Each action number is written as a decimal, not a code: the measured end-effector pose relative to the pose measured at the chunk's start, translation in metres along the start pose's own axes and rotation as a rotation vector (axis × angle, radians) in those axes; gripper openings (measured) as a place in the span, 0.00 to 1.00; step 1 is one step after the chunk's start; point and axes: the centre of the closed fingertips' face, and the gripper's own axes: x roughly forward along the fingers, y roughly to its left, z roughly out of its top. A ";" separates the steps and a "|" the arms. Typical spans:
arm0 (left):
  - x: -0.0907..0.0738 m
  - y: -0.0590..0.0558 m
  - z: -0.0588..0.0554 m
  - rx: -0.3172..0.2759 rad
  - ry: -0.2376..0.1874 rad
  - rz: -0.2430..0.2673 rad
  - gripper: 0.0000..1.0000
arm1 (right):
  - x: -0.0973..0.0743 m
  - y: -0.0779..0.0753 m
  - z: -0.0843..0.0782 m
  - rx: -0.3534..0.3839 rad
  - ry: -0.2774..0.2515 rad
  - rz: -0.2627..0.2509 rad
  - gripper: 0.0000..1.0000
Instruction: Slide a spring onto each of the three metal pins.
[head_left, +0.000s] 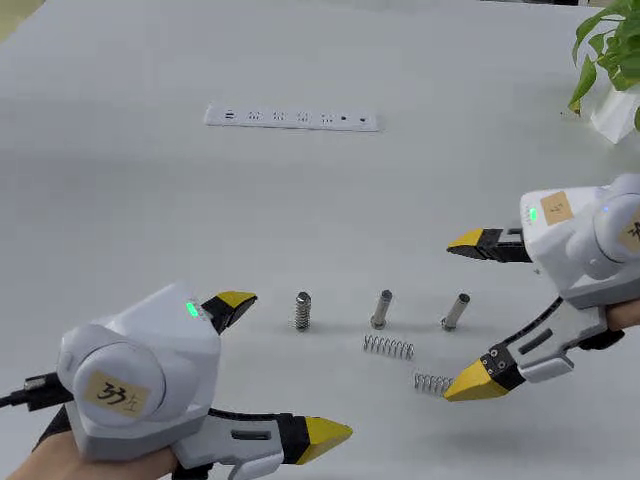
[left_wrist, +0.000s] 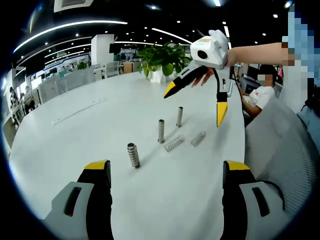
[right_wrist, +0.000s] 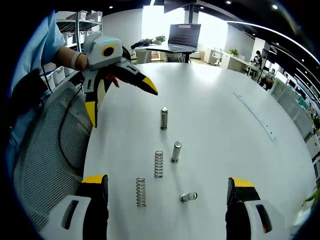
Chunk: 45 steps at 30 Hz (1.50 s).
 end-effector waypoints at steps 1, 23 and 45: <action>0.000 0.000 0.001 0.001 -0.001 -0.001 0.91 | -0.002 0.000 -0.003 0.011 -0.001 -0.008 0.99; 0.002 0.004 -0.005 0.042 0.050 -0.022 0.91 | -0.052 0.017 -0.066 0.190 -0.004 -0.137 0.99; 0.024 -0.015 0.029 0.202 0.000 -0.104 0.66 | -0.058 0.021 -0.070 0.224 -0.032 -0.157 0.99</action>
